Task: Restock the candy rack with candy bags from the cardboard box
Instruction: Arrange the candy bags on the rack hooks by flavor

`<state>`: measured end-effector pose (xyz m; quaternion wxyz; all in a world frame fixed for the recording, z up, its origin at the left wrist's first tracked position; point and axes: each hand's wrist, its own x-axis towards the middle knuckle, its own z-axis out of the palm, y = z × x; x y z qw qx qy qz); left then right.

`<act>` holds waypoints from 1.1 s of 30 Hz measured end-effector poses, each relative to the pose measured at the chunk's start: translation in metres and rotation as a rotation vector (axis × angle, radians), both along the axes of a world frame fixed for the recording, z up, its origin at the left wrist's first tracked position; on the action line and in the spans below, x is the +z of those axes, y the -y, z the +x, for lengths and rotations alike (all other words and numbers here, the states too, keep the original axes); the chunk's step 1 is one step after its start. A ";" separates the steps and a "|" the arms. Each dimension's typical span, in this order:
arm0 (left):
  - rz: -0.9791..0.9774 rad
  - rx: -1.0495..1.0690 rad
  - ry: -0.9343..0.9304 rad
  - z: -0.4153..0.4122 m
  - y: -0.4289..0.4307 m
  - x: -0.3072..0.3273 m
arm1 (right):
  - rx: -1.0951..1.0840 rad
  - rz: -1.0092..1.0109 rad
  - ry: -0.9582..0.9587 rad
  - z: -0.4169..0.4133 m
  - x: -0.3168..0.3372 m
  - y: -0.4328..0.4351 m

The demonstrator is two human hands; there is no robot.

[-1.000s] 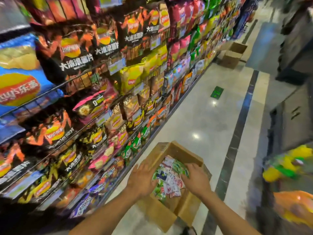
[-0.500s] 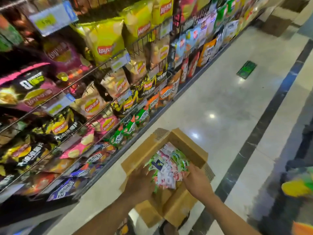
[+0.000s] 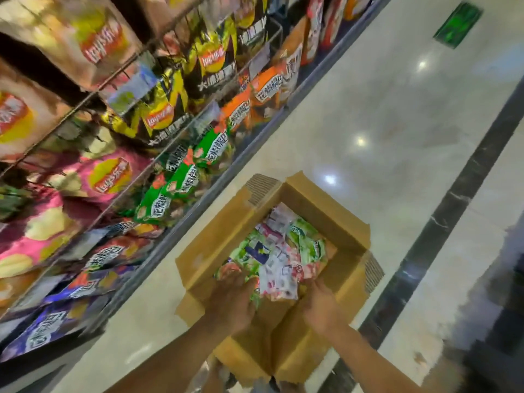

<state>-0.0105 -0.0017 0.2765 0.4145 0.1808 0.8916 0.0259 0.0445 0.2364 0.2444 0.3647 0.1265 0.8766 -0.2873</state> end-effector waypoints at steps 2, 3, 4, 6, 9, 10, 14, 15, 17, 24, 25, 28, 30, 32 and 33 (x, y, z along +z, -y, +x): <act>0.000 0.002 0.029 -0.006 0.000 -0.037 | -0.031 -0.033 0.044 -0.003 -0.032 0.007; -0.004 -0.006 0.039 -0.008 -0.001 -0.055 | -0.055 -0.037 0.069 -0.005 -0.049 0.010; -0.007 -0.015 0.052 -0.011 -0.001 -0.074 | -0.071 -0.034 0.090 -0.008 -0.063 0.014; -0.018 -0.023 0.085 -0.018 -0.001 -0.111 | -0.088 -0.020 0.121 -0.010 -0.098 0.018; -0.023 -0.021 0.090 -0.026 -0.001 -0.168 | -0.140 -0.027 0.165 -0.012 -0.145 0.023; -0.027 -0.014 0.079 -0.027 -0.001 -0.186 | -0.155 -0.023 0.177 -0.014 -0.161 0.024; -0.016 -0.037 0.066 -0.032 -0.004 -0.239 | -0.272 -0.032 0.211 -0.033 -0.217 0.029; -0.003 -0.046 0.059 -0.034 -0.004 -0.248 | -0.305 -0.032 0.195 -0.037 -0.230 0.030; 0.022 -0.028 0.055 -0.035 -0.003 -0.266 | -0.343 -0.007 0.103 -0.048 -0.256 0.034; 0.158 0.048 0.145 -0.025 0.008 -0.304 | -0.198 0.156 0.010 -0.063 -0.311 0.039; 0.169 0.049 0.157 -0.024 0.010 -0.303 | -0.161 0.189 0.011 -0.064 -0.310 0.039; 0.220 0.074 0.155 -0.020 0.016 -0.294 | -0.069 0.204 0.003 -0.065 -0.286 0.043; 0.264 0.104 0.117 -0.017 0.017 -0.286 | -0.131 0.056 -0.010 -0.063 -0.266 0.048; 0.266 0.113 0.085 -0.015 0.017 -0.277 | -0.323 -0.125 0.083 -0.059 -0.246 0.052; 0.258 0.112 0.077 -0.014 0.017 -0.272 | -0.426 -0.188 0.144 -0.058 -0.236 0.052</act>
